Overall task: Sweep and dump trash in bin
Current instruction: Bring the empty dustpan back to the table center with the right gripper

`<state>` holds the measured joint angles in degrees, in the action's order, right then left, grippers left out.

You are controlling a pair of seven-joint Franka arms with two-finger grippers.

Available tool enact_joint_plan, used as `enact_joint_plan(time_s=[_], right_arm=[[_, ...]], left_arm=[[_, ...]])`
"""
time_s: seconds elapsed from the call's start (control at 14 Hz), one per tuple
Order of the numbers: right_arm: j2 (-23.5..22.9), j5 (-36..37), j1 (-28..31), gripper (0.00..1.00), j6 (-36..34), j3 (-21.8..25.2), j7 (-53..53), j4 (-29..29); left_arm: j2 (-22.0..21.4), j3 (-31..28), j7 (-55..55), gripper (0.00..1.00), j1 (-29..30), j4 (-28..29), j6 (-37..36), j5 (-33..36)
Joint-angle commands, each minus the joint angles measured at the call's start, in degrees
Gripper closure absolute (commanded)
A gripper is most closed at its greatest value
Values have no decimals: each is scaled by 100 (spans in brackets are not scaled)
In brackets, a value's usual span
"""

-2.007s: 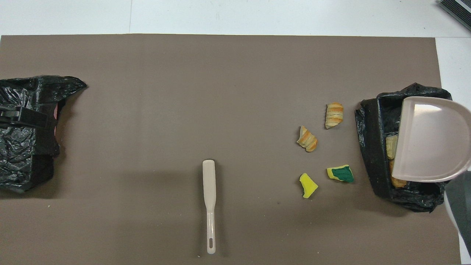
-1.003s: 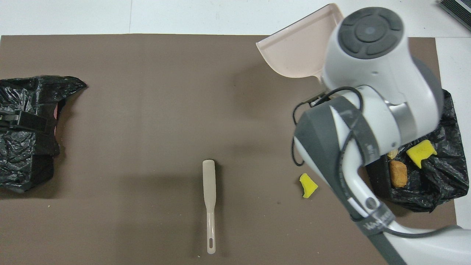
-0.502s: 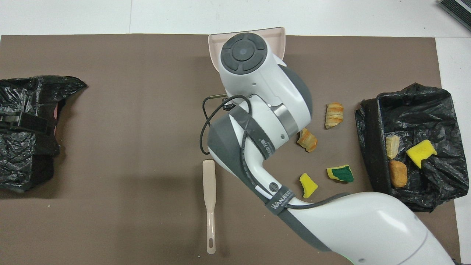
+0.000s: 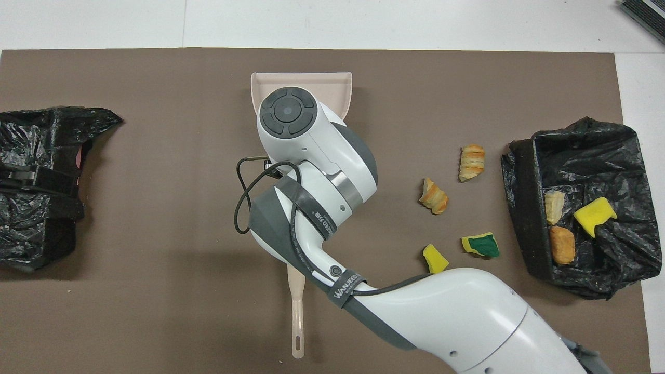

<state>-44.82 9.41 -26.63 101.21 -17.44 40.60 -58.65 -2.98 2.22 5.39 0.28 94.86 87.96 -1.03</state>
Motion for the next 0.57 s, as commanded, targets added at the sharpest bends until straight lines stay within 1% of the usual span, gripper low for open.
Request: enact_joint_plan(time_s=[0.0,0.29,0.43,0.5], right_arm=[[-220,-106,-141,100,101,100,71,170],[-212,-123,-159,99,-4,92,71,64],[-177,-132,-141,78,-40,92,71,-15],[-168,-115,-115,66,-49,92,71,-15]], left_arm=[[-246,-46,6,0,-150,418,186,77],[-273,-46,-37,0,-229,551,353,68],[-256,-46,-81,0,-317,559,520,68],[-221,-46,-90,0,-326,559,573,68]])
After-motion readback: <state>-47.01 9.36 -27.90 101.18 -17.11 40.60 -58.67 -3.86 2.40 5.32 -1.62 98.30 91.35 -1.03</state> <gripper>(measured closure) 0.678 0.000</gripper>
